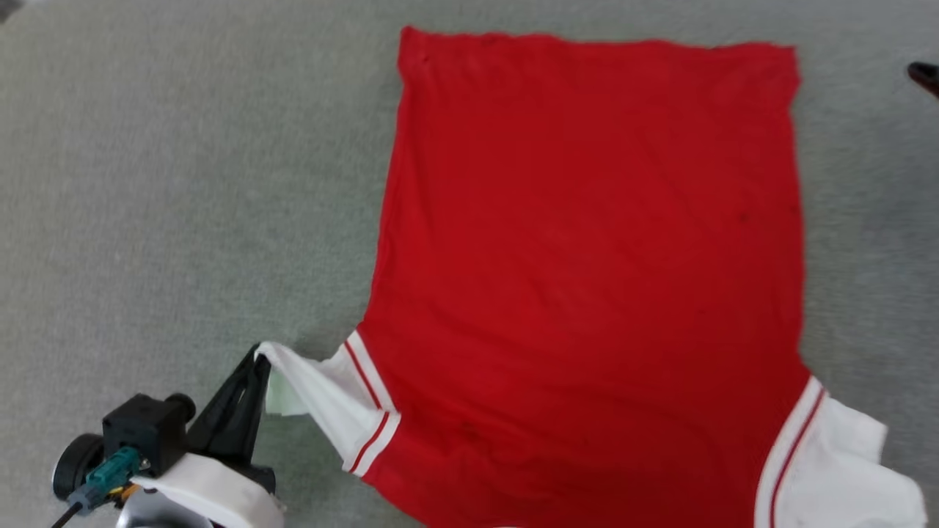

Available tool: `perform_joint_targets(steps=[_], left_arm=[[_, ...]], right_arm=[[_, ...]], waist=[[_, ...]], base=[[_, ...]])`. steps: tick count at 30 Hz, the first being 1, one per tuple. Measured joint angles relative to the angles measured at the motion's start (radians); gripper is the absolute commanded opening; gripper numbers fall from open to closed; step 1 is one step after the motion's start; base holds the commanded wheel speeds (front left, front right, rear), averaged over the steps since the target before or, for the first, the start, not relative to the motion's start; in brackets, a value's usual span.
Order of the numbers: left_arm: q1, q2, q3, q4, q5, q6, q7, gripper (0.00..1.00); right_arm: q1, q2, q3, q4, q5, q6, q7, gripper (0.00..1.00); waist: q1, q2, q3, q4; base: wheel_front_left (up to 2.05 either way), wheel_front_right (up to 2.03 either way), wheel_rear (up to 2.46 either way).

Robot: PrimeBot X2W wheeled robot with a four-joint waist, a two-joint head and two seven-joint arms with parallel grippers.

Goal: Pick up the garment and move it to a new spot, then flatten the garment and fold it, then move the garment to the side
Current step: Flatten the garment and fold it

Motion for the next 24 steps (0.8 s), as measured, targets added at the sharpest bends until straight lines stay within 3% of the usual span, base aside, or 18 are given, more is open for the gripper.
perform_joint_targets(steps=[4, 8, 15, 20, 21, 22, 24], left_arm=[[-0.043, -0.019, -0.007, -0.016, 0.034, -0.007, 0.0, 0.0], [-0.075, -0.044, -0.014, -0.026, 0.063, -0.011, 0.0, 0.0], [-0.119, -0.086, -0.016, -0.028, 0.097, -0.026, 0.0, 0.0], [-0.123, -0.117, -0.014, -0.008, 0.114, -0.033, 0.0, 0.0], [-0.124, -0.124, -0.016, -0.003, 0.114, -0.036, 0.0, 0.0], [-0.124, -0.13, -0.016, 0.004, 0.117, -0.04, 0.0, 0.0], [-0.124, -0.133, -0.012, 0.013, 0.123, -0.042, 0.0, 0.0]], right_arm=[[-0.14, 0.01, 0.032, 0.094, 0.031, 0.0, 0.217, 1.0], [-0.22, 0.04, 0.031, 0.187, -0.001, 0.0, 0.321, 1.0], [-0.247, 0.1, -0.01, 0.312, -0.058, 0.0, 0.343, 1.0], [-0.211, 0.092, -0.011, 0.318, -0.058, 0.0, 0.333, 1.0], [-0.203, 0.088, -0.016, 0.316, -0.053, 0.0, 0.328, 0.96], [-0.197, 0.083, -0.014, 0.309, -0.049, 0.0, 0.324, 0.0], [-0.184, 0.077, -0.012, 0.299, -0.038, -0.001, 0.31, 0.0]], waist=[[0.0, 0.0, 0.07, 0.046], [-0.0001, 0.0, 0.135, 0.093], [0.0, 0.0, 0.233, 0.17], [-0.0003, 0.0, 0.268, 0.206], [-0.0003, 0.0, 0.269, 0.208], [-0.0003, 0.0, 0.266, 0.209], [-0.0003, 0.0, 0.255, 0.208]], base=[[0.0, 0.0, 0.0], [0.0, 0.0, 0.0], [0.0, 0.0, 0.0], [0.0, 0.0, 0.0], [0.0, 0.0, 0.0], [0.0, 0.0, 0.0], [0.0, 0.0, 0.0]])
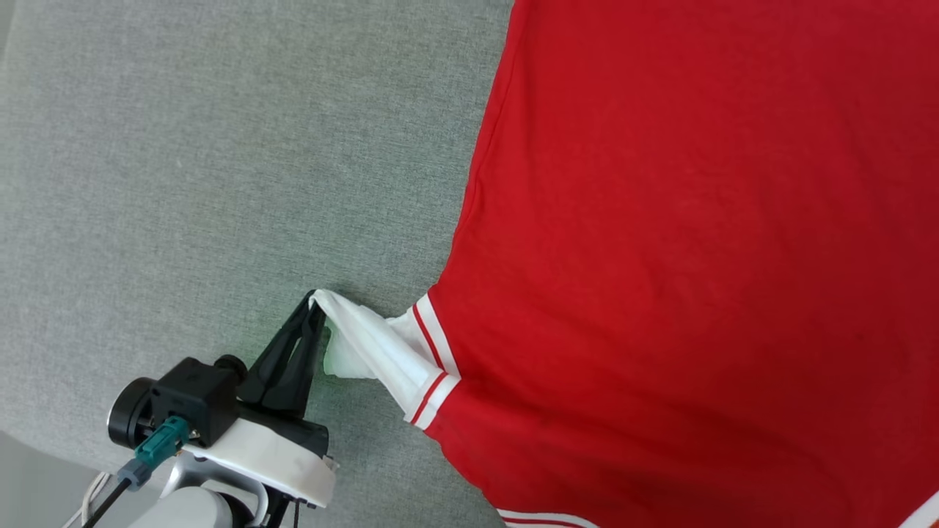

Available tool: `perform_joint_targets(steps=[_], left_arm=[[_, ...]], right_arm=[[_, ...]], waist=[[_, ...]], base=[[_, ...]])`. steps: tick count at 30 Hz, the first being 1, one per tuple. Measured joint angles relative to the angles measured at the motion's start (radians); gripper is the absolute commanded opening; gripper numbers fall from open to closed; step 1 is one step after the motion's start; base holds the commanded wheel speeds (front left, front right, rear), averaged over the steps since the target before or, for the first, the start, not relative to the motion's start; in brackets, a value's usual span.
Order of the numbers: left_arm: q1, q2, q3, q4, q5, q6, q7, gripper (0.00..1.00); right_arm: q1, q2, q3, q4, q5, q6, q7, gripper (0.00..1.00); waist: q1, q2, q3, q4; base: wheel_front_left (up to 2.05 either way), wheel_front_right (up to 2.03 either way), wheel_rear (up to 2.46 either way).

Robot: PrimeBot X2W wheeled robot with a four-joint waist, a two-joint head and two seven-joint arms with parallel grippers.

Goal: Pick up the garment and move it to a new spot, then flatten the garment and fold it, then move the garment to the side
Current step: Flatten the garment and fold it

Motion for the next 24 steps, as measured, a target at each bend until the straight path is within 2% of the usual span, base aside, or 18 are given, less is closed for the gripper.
perform_joint_targets(steps=[6, 11, 18, 24], left_arm=[[0.022, -0.002, 0.016, 0.016, 0.002, -0.004, 0.0, 0.0], [0.068, 0.014, 0.028, 0.015, -0.002, -0.001, 0.0, 0.0], [0.159, 0.057, 0.041, -0.003, -0.027, 0.037, 0.004, 0.0], [0.232, 0.091, 0.065, -0.026, -0.049, 0.069, 0.005, 0.0]], right_arm=[[0.026, -0.004, 0.032, -0.04, 0.018, 0.0, -0.073, 0.0], [0.054, -0.049, 0.1, -0.134, 0.065, 0.0, -0.142, 0.0], [0.201, -0.175, 0.165, -0.287, 0.154, 0.001, -0.277, 0.0], [0.412, -0.313, 0.16, -0.394, 0.224, 0.0, -0.39, 0.0]], waist=[[0.0, 0.0, -0.062, -0.017], [0.0, 0.0, -0.142, -0.046], [-0.0001, 0.0, -0.261, -0.112], [-0.0001, 0.0, -0.339, -0.194]], base=[[0.0, 0.0, 0.0], [0.0, 0.0, 0.0], [0.0, 0.0, 0.0], [0.0, 0.0, 0.0]])
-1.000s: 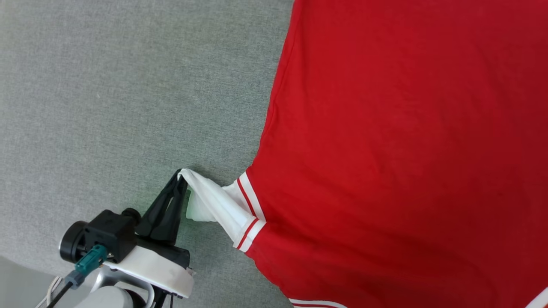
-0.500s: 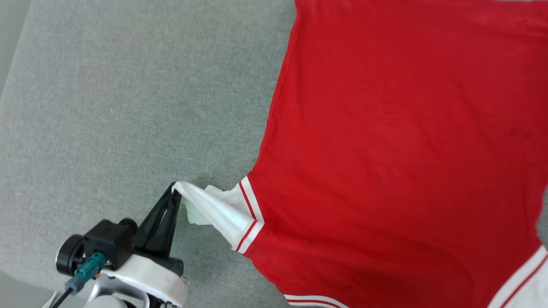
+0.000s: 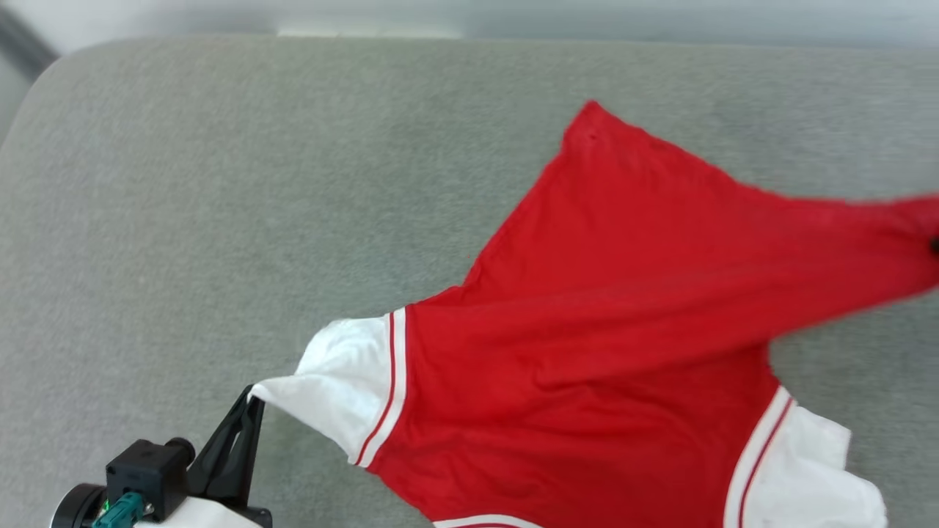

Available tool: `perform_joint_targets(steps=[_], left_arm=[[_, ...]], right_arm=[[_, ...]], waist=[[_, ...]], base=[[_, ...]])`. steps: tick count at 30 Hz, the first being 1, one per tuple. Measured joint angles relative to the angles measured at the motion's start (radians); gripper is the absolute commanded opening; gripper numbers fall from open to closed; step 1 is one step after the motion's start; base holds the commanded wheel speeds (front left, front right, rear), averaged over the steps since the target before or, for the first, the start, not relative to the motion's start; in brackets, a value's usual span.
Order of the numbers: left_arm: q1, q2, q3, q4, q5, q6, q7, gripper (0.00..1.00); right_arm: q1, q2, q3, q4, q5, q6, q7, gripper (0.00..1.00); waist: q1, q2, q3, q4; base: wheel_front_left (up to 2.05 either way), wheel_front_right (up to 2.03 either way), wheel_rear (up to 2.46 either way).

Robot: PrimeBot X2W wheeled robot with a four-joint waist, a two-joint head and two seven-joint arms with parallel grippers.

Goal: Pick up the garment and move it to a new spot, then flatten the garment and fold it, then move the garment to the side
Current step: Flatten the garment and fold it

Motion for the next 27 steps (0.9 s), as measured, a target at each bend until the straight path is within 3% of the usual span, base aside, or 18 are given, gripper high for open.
perform_joint_targets(steps=[5, 10, 13, 18, 19, 20, 27], left_arm=[[0.043, 0.011, 0.015, -0.013, -0.014, 0.013, 0.0, 0.0], [0.065, 0.018, 0.024, -0.017, -0.014, 0.02, -0.001, 0.0], [0.067, 0.019, 0.024, -0.019, -0.014, 0.02, -0.001, 0.0], [0.061, 0.018, 0.019, -0.011, -0.012, 0.015, 0.0, 0.0], [0.06, 0.018, 0.018, -0.008, -0.012, 0.011, 0.002, 0.0], [0.06, 0.018, 0.017, -0.007, -0.012, 0.011, 0.002, 0.0], [0.049, 0.012, 0.005, -0.022, -0.007, 0.011, 0.009, 0.0]], right_arm=[[0.238, -0.069, -0.032, -0.027, 0.063, 0.0, -0.092, 0.0], [0.485, -0.082, -0.055, -0.015, 0.115, 0.0, -0.171, 0.0], [0.616, -0.043, -0.069, 0.025, 0.126, 0.0, -0.226, 0.0], [0.772, 0.075, -0.11, 0.093, 0.11, 0.0, -0.284, 0.0], [0.775, 0.077, -0.124, 0.094, 0.101, 0.0, -0.29, 0.34], [0.774, 0.076, -0.144, 0.087, 0.088, 0.0, -0.298, 1.0], [0.696, -0.016, -0.371, -0.091, 0.066, 0.0, -0.267, 1.0]], waist=[[-0.0001, 0.0, -0.044, -0.064], [-0.0001, 0.0, -0.067, -0.116], [-0.0001, 0.0, -0.07, -0.131], [-0.0001, 0.0, -0.064, -0.132], [-0.0001, 0.0, -0.067, -0.132], [-0.0001, 0.0, -0.07, -0.133], [-0.0001, 0.0, -0.087, -0.115]], base=[[0.0, 0.0, 0.0], [0.0, 0.0, 0.0], [0.0, 0.0, 0.0], [0.0, 0.0, 0.0], [0.0, 0.0, 0.0], [0.0, 0.0, 0.0], [0.0, 0.0, 0.0]])
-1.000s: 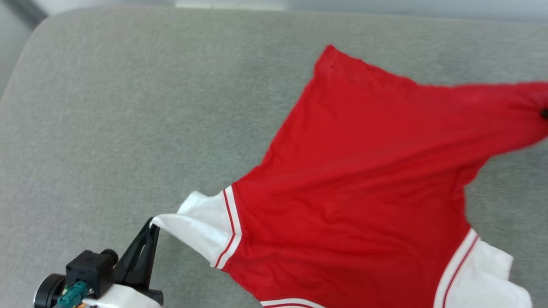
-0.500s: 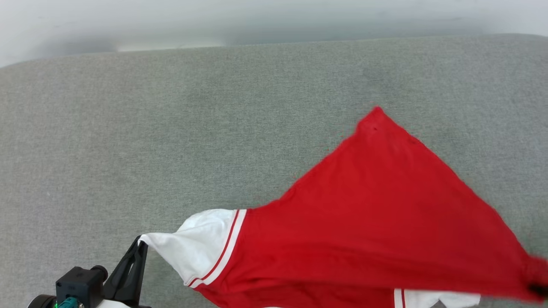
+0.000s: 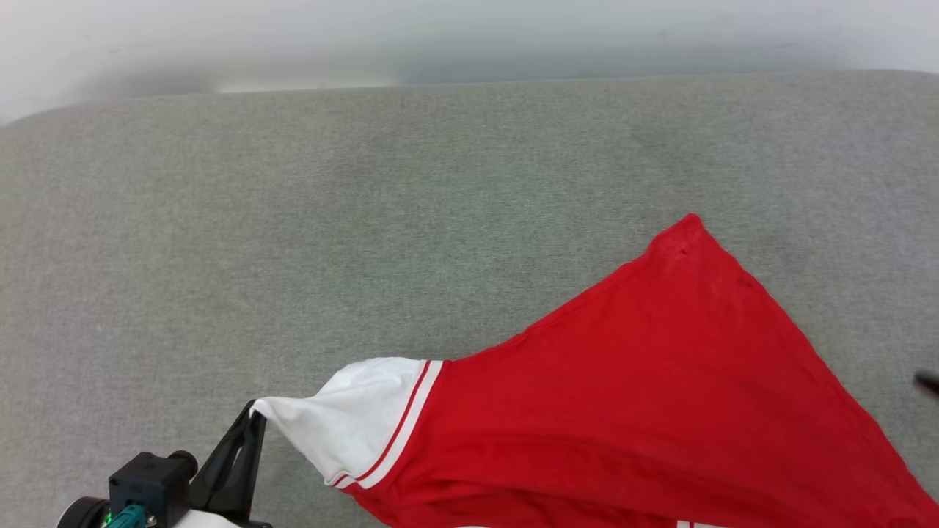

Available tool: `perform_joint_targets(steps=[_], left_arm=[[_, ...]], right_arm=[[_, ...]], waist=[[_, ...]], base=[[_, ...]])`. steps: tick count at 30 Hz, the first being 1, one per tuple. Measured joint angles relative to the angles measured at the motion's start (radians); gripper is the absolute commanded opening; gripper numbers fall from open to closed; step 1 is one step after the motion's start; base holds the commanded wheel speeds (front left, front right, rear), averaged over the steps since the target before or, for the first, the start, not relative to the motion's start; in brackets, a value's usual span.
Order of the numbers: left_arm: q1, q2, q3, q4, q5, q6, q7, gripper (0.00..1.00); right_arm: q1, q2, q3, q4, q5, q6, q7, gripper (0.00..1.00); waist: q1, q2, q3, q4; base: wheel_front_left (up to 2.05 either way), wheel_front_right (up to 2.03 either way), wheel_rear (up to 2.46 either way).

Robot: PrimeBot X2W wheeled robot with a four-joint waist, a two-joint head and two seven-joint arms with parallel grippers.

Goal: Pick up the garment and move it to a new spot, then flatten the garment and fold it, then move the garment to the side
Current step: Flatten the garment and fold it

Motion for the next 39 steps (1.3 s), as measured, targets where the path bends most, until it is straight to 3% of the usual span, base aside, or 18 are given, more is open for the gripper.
perform_joint_targets(steps=[4, 7, 12, 17, 21, 26, 33, 34, 35, 36, 39], left_arm=[[-0.02, -0.004, -0.011, -0.007, 0.013, -0.004, 0.009, 0.0], [-0.051, -0.01, -0.017, -0.009, 0.024, -0.013, 0.015, 0.0], [-0.105, -0.038, -0.042, -0.009, 0.048, -0.033, 0.022, 0.0], [-0.16, -0.067, -0.058, 0.003, 0.066, -0.055, 0.025, 0.0], [-0.193, -0.09, -0.07, 0.015, 0.076, -0.067, 0.024, 0.0], [-0.222, -0.105, -0.071, 0.026, 0.085, -0.076, 0.018, 0.0], [-0.247, -0.125, -0.072, 0.039, 0.097, -0.084, 0.013, 0.0], [-0.247, -0.125, -0.071, 0.044, 0.097, -0.084, 0.013, 0.0], [-0.247, -0.125, -0.07, 0.048, 0.097, -0.084, 0.012, 0.0], [-0.247, -0.126, -0.069, 0.051, 0.095, -0.084, 0.011, 0.0], [-0.246, -0.125, -0.066, 0.061, 0.091, -0.087, 0.009, 0.0]], right_arm=[[-0.097, -0.04, -0.086, -0.097, -0.02, 0.0, 0.09, 1.0], [-0.194, -0.035, -0.076, -0.14, -0.049, 0.0, 0.196, 1.0], [-0.417, 0.042, 0.05, -0.144, -0.123, 0.0, 0.418, 1.0], [-0.65, 0.166, 0.182, -0.021, -0.186, 0.0, 0.568, 1.0], [-0.775, 0.238, 0.244, 0.104, -0.227, 0.0, 0.604, 1.0], [-0.848, 0.309, 0.288, 0.241, -0.26, 0.0, 0.572, 1.0], [-0.846, 0.315, 0.395, 0.324, -0.253, -0.001, 0.518, 1.0], [-0.846, 0.313, 0.403, 0.327, -0.243, -0.002, 0.504, 0.87], [-0.847, 0.312, 0.412, 0.329, -0.237, -0.002, 0.484, 0.18], [-0.847, 0.313, 0.419, 0.336, -0.226, -0.002, 0.462, 0.0], [-0.85, 0.326, 0.441, 0.351, -0.201, -0.002, 0.397, 0.0]], waist=[[0.0, 0.0, 0.011, 0.023], [0.0, 0.0, 0.028, 0.044], [0.0, 0.0001, 0.073, 0.083], [0.0001, 0.0, 0.13, 0.123], [0.0002, 0.0001, 0.178, 0.154], [0.0002, 0.0, 0.233, 0.187], [0.0001, 0.0, 0.278, 0.214], [0.0001, 0.0001, 0.278, 0.212], [0.0001, 0.0, 0.277, 0.209], [0.0001, 0.0, 0.274, 0.206], [0.0002, 0.0, 0.257, 0.196]], base=[[0.0, 0.0, 0.0], [0.0, 0.0, 0.0], [0.0, 0.0, 0.0], [0.0, 0.0, 0.0], [0.0, 0.0, 0.0], [0.0, 0.0, 0.0], [0.0, 0.0, 0.0], [0.0, 0.0, 0.0], [0.0, 0.0, 0.0], [0.0, 0.0, 0.0], [0.0, 0.0, 0.0]])
